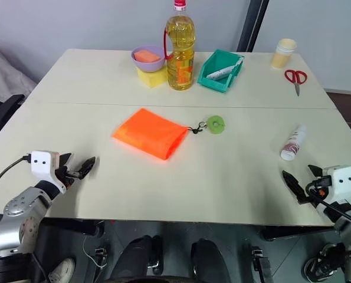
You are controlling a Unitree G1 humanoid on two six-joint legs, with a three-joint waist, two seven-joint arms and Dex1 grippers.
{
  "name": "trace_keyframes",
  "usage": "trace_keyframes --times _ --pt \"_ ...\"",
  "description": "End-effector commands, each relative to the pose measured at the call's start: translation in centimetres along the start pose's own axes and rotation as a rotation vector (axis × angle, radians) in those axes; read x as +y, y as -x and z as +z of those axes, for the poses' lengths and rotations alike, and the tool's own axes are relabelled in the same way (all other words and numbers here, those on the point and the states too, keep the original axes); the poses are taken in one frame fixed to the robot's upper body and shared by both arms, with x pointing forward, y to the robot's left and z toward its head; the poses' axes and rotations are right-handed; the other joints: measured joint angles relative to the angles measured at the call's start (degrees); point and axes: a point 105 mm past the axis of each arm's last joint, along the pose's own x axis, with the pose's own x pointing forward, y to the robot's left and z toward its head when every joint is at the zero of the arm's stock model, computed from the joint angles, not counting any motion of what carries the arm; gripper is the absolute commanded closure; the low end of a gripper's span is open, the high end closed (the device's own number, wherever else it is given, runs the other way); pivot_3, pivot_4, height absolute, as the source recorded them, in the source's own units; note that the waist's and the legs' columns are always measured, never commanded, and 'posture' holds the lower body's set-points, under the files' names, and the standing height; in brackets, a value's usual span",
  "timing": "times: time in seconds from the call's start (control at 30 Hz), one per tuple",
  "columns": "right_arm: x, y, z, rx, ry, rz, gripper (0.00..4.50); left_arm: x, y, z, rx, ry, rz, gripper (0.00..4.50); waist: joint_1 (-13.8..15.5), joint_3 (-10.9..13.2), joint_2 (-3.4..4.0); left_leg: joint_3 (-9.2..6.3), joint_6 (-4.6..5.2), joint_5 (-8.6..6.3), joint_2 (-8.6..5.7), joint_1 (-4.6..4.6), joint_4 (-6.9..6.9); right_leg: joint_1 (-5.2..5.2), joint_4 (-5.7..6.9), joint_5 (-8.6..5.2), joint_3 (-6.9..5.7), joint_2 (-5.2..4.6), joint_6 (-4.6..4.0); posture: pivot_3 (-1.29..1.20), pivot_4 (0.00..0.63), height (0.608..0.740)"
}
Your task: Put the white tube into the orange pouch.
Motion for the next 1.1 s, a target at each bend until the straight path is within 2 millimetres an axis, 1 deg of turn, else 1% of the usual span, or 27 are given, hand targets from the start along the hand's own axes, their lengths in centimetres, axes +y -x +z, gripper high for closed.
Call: trace_keyframes --times 0.03,0.17,0.27,0.37,0.47,0.53,0.57,0.63,0.7,0.73,0.77,0.83,0.87,0.93,0.97,1.07,1.1 --pt "0.2 -0.2 1.6 -0.049 0.028 0.003 0.20 -0.3 0.2 1.7 -0.068 -0.010 -0.015 0.00 0.00 0.00 0.00 0.00 0.00 0.00 0.00 0.00 0.00 0.00 0.00 0.00 0.00 0.00 0.00 0.00 0.150 0.737" --pt "0.5 -0.3 2.0 -0.058 0.027 0.013 0.20 -0.5 0.0 1.9 -0.073 0.010 -0.028 0.00 0.00 0.00 0.00 0.00 0.00 0.00 0.00 0.01 0.02 0.01 0.02 0.00 0.00 0.01 0.01 0.00 0.150 0.737" --pt "1.1 -0.8 2.7 -0.072 0.029 0.042 0.20 -0.8 -0.3 2.0 -0.066 -0.003 -0.038 0.00 0.00 0.00 0.00 0.00 0.00 0.00 0.00 0.06 0.03 0.07 0.03 0.01 -0.01 0.01 0.02 0.00 0.150 0.737" --pt "2.0 -1.3 3.4 -0.089 0.026 0.088 0.20 -1.6 -0.7 2.8 -0.084 -0.004 -0.071 0.00 0.00 0.00 0.00 0.00 0.00 0.01 0.00 0.06 0.04 0.07 0.05 0.01 -0.01 0.01 0.02 0.00 0.150 0.737" --pt "3.0 -1.8 4.1 -0.100 0.036 0.133 0.20 -3.0 -0.9 3.9 -0.116 0.007 -0.129 0.00 -0.01 0.00 0.00 0.00 0.01 0.01 0.00 0.06 0.09 0.08 0.09 0.01 -0.01 0.01 0.03 0.00 0.150 0.737" --pt "4.2 -2.3 5.0 -0.118 0.049 0.184 0.20 -4.9 -1.2 4.8 -0.126 -0.011 -0.213 0.00 0.03 0.00 0.00 0.00 0.01 0.01 -0.01 0.06 0.09 0.09 0.09 0.02 -0.01 0.01 0.03 0.00 0.150 0.737" --pt "5.0 -2.5 5.4 -0.125 0.059 0.216 0.20 -6.3 -1.4 5.4 -0.127 -0.031 -0.269 0.00 0.06 0.00 0.00 0.00 0.00 0.01 0.00 0.06 0.10 0.10 0.09 0.02 -0.02 0.01 0.04 0.00 0.150 0.737" --pt "6.0 -2.7 5.9 -0.133 0.070 0.257 0.20 -8.1 -1.7 5.9 -0.118 -0.068 -0.341 0.00 0.11 0.00 0.00 -0.01 0.00 0.01 -0.01 0.07 0.11 0.11 0.12 0.02 -0.03 0.02 0.04 0.00 0.150 0.737" --pt "7.5 -2.8 6.4 -0.140 0.086 0.312 0.20 -10.5 -2.4 6.2 -0.082 -0.155 -0.408 0.00 0.18 0.00 0.00 -0.01 0.00 0.02 -0.01 0.07 0.12 0.13 0.12 0.03 -0.03 0.02 0.05 0.00 0.150 0.737" --pt "8.4 -2.9 6.5 -0.140 0.100 0.343 0.20 -12.0 -2.6 6.4 -0.071 -0.202 -0.453 0.00 0.24 0.00 0.00 -0.01 0.01 0.02 -0.01 0.09 0.12 0.15 0.12 0.03 -0.04 0.03 0.05 0.00 0.150 0.737" --pt "8.9 -2.9 6.6 -0.139 0.108 0.361 0.20 -12.9 -2.8 6.6 -0.064 -0.233 -0.481 0.00 0.26 0.00 0.00 -0.02 0.01 0.02 -0.01 0.09 0.13 0.16 0.13 0.03 -0.04 0.04 0.05 0.00 0.150 0.737" --pt "9.9 -3.0 6.8 -0.143 0.119 0.390 0.20 -14.6 -3.4 7.0 -0.059 -0.289 -0.495 0.00 0.17 0.00 0.00 -0.01 0.01 0.02 -0.02 0.10 0.13 0.18 0.12 0.04 -0.03 0.05 0.07 0.00 0.150 0.737" --pt "10.5 -3.1 7.0 -0.151 0.119 0.410 0.20 -15.9 -3.6 7.4 -0.061 -0.323 -0.521 0.00 0.16 0.00 0.00 -0.01 0.01 0.02 -0.02 0.09 0.14 0.18 0.11 0.04 -0.03 0.06 0.08 0.00 0.150 0.737" --pt "11.6 -3.3 7.3 -0.164 0.116 0.444 0.20 -17.8 -4.3 7.9 -0.057 -0.421 -0.515 0.00 0.17 0.00 -0.01 -0.02 0.01 0.03 -0.02 0.09 0.15 0.18 0.12 0.04 -0.03 0.08 0.08 0.00 0.150 0.737" --pt "12.0 -3.4 7.3 -0.167 0.114 0.459 0.20 -18.8 -4.6 8.2 -0.059 -0.437 -0.521 0.00 0.18 0.00 0.00 -0.03 0.01 0.03 -0.02 0.09 0.15 0.18 0.12 0.04 -0.03 0.10 0.08 0.00 0.150 0.737" --pt "12.7 -3.6 7.1 -0.166 0.108 0.479 0.20 -20.2 -5.3 8.9 -0.060 -0.449 -0.498 0.00 0.10 0.00 0.00 -0.04 0.00 0.04 -0.01 0.09 0.18 0.19 0.12 0.05 -0.02 0.14 0.09 0.00 0.150 0.737" --pt "12.9 -3.7 6.8 -0.162 0.106 0.488 0.20 -21.0 -5.5 9.2 -0.065 -0.464 -0.504 0.00 0.11 0.00 0.00 -0.04 0.00 0.04 -0.01 0.09 0.18 0.19 0.12 0.05 -0.02 0.15 0.09 0.00 0.150 0.737"
